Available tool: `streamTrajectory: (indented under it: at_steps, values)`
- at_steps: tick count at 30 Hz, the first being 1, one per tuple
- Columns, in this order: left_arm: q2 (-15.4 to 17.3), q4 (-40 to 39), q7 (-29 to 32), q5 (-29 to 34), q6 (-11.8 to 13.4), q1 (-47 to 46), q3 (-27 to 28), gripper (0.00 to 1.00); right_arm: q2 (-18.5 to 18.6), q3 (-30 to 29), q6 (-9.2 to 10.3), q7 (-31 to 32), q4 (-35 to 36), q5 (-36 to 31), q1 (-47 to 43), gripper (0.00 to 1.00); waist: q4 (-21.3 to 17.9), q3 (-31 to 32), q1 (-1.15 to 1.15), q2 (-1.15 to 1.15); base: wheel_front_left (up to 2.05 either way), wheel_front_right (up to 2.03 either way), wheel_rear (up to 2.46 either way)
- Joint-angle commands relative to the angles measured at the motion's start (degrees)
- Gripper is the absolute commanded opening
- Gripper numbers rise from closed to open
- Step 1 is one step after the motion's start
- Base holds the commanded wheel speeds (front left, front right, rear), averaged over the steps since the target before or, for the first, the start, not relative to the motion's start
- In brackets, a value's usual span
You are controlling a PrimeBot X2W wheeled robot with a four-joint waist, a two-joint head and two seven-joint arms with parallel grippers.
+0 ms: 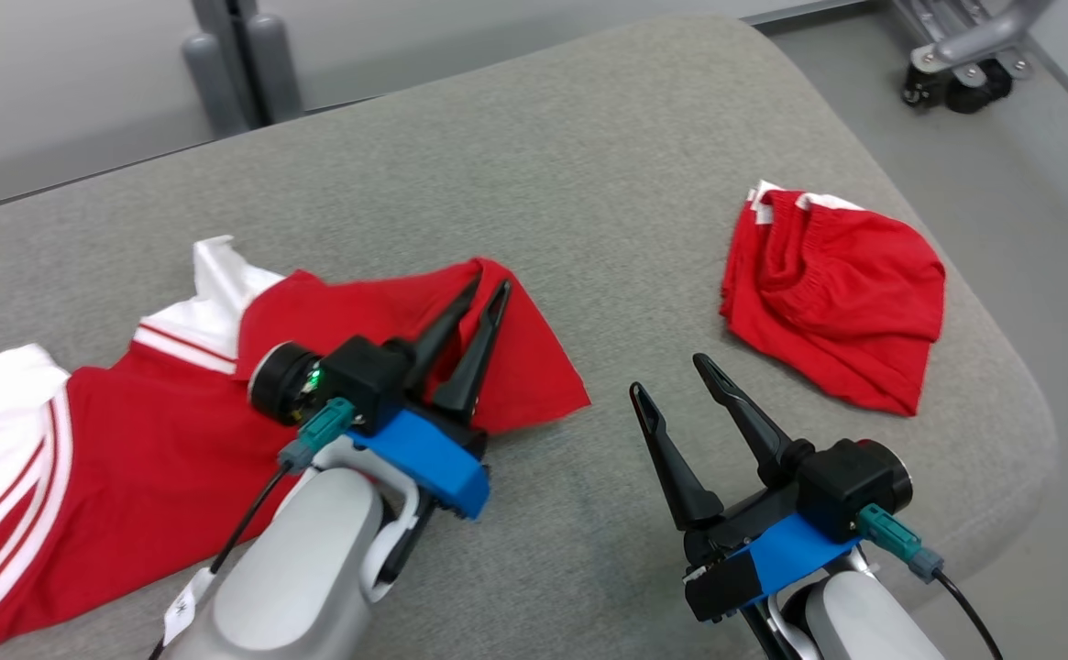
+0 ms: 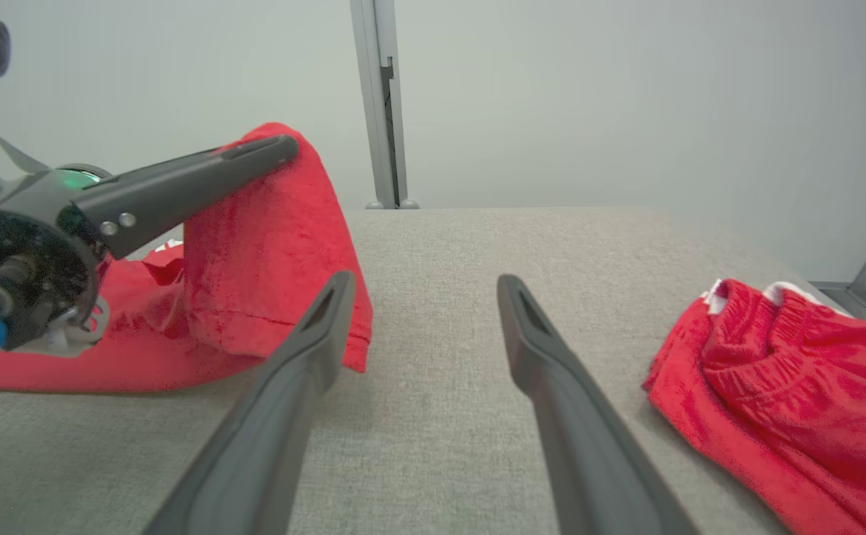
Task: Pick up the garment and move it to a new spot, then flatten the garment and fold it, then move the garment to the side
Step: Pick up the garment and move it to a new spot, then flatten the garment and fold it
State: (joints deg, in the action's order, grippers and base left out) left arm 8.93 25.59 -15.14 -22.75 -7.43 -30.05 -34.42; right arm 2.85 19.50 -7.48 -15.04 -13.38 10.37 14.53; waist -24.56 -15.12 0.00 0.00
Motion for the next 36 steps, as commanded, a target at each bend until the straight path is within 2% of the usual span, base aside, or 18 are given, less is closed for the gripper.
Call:
streamTrajectory:
  at_steps: [1,10,18,28,36]
  values:
    - [0.9,0.7,0.0,0.2,0.0,1.0,1.3,1.0,0.1,-0.1,-0.03,-0.2,0.2,0.4,-0.5,1.0,1.1,-0.1,0.0,0.0,0.0,0.0,0.0]
    - [3.2,3.6,0.0,0.6,0.4,5.7,11.0,1.0,0.1,-2.2,-0.02,-0.2,-2.0,-0.6,0.4,1.0,8.9,1.8,0.0,0.0,0.0,0.0,0.0]
    - [1.1,4.2,0.0,2.2,1.2,13.9,22.1,1.0,0.2,-5.1,-0.03,-0.2,-5.6,-2.0,-0.8,1.0,15.5,6.0,0.0,0.0,0.0,0.0,0.0]
    - [-2.4,3.3,0.0,7.4,2.0,24.7,33.3,1.0,0.2,-8.6,-0.03,-0.2,-9.3,-2.6,-5.1,1.0,21.0,11.8,0.0,0.0,0.0,0.0,0.0]
    - [-4.1,3.2,0.0,10.9,1.4,28.4,36.9,1.0,0.2,-10.4,-0.02,-0.2,-10.2,-2.2,-7.1,1.0,23.9,13.2,0.0,0.0,0.0,0.0,0.0]
